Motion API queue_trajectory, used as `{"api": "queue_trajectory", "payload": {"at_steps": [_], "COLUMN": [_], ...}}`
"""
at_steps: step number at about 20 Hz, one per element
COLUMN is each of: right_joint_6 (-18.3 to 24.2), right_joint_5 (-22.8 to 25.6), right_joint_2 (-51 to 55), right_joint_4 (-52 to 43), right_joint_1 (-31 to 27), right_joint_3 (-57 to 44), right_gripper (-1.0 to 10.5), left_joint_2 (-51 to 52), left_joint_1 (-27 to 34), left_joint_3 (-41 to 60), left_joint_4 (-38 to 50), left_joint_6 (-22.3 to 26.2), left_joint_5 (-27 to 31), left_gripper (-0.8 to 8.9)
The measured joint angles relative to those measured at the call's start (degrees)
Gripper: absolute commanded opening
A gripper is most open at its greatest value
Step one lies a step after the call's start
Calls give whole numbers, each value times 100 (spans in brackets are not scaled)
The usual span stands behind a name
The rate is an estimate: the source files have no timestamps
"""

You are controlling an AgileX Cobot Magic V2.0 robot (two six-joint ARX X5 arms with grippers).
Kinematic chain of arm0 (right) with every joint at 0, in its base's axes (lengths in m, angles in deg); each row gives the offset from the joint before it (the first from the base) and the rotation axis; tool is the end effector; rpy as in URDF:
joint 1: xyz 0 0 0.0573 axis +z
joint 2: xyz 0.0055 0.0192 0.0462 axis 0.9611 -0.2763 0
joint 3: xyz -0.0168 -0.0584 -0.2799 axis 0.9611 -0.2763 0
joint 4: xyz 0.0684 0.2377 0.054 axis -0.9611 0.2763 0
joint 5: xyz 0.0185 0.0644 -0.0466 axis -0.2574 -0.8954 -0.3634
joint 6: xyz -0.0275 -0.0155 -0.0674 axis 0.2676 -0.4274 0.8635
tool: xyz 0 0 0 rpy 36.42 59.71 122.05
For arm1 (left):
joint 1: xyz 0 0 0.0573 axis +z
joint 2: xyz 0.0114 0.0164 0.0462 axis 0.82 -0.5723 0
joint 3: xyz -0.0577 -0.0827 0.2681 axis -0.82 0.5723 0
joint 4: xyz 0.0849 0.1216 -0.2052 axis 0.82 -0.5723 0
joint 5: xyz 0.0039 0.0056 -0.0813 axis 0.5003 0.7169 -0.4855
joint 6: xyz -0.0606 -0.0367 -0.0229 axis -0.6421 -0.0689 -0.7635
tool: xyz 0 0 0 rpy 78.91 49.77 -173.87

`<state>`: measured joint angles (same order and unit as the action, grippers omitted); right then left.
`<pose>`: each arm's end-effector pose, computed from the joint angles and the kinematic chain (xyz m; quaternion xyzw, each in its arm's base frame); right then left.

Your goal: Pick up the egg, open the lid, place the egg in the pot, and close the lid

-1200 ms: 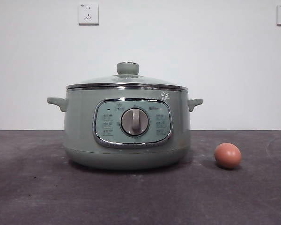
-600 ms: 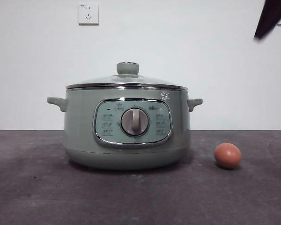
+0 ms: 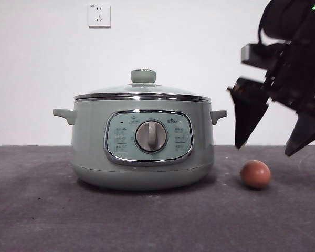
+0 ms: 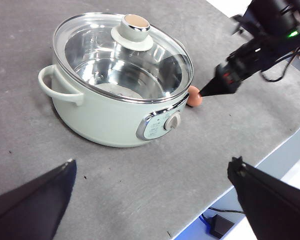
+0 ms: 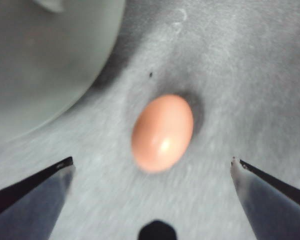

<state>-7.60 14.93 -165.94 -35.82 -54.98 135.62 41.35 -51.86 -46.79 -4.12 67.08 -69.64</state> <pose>0.2895 0.1073 0.1989 -0.0532 0.5213 0.1917 0.8299 0.0712 -0.0343 0.3150 -0.0547 0.2595 -0.3216 0.9090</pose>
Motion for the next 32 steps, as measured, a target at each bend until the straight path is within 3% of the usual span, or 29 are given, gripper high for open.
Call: {"api": "queue_trajectory", "payload": {"at_steps": [4, 13, 18, 19, 23, 28, 32], "right_joint_6": [-37, -149, -160, -162, -162, -155, -155], "right_joint_5": [186, 284, 273, 271, 271, 271, 267], "right_joint_2": [-494, -973, -992, -992, -933, 623, 2245], "right_joint_4": [-345, -671, -776, -776, -649, 251, 721], "right_joint_1": [50, 50, 50, 50, 50, 50, 50], "right_joint_3": [0, 2, 2, 2, 2, 2, 2], "right_gripper": [588, 322, 79, -22, -16, -16, -16], "left_joint_2": [0, 0, 0, 0, -7, -444, -1110], "left_joint_1": [0, 0, 0, 0, 0, -26, -531], "left_joint_3": [0, -2, -2, -2, -2, -2, -9], "left_joint_4": [0, 2, 2, 2, 7, 629, 1943], "left_joint_6": [0, 0, 0, 0, 0, -164, -533], "left_joint_5": [2, 157, 179, 179, 177, 175, 184], "left_gripper": [698, 697, 697, 698, 697, 696, 696]}}
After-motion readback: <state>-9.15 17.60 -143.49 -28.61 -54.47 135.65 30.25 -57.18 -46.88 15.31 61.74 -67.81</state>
